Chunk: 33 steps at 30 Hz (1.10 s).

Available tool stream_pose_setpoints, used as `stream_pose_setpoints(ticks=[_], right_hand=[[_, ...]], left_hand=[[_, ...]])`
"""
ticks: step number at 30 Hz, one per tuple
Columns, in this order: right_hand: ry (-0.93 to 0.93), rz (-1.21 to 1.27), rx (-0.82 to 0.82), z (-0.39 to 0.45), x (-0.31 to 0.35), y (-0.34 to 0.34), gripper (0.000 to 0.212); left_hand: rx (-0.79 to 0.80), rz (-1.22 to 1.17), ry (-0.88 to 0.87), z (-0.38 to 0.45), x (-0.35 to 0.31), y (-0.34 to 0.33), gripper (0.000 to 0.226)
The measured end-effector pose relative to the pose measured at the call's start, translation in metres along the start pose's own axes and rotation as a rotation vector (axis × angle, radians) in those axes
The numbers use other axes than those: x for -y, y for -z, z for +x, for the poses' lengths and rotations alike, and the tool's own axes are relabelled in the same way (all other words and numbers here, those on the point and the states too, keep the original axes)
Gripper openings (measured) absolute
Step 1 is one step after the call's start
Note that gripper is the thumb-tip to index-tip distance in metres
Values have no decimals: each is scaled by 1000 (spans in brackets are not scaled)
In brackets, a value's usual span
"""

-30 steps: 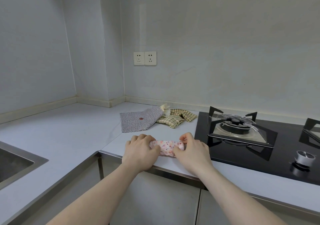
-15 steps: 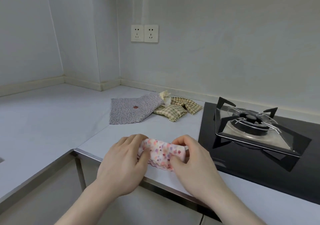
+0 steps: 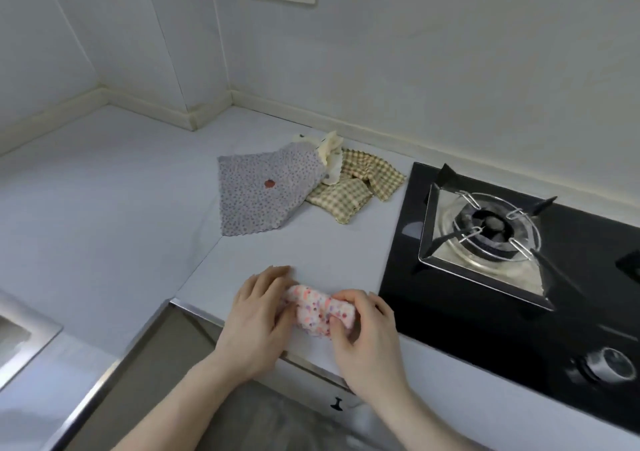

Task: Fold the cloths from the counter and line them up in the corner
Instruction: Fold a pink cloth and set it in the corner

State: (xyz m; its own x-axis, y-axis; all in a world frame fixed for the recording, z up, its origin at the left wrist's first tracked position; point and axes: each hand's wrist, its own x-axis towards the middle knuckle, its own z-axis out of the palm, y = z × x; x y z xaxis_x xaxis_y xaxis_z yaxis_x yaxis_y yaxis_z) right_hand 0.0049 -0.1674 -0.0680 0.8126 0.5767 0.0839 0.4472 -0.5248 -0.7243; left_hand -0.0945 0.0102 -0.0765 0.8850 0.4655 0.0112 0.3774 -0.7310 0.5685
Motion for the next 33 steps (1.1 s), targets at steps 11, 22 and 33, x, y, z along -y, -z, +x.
stream_pose_setpoints(ticks=[11,22,33], right_hand=[[-386,423,14,-81,123,147,23],[-501,512,-192,-170,109,291,20],[-574,595,-428,-273,1,461,11]], left_hand=[[256,-600,269,-56,-134,151,19],[652,-522,-90,-70,-286,155,7],[682,-454,-328,-101,-505,50,10]])
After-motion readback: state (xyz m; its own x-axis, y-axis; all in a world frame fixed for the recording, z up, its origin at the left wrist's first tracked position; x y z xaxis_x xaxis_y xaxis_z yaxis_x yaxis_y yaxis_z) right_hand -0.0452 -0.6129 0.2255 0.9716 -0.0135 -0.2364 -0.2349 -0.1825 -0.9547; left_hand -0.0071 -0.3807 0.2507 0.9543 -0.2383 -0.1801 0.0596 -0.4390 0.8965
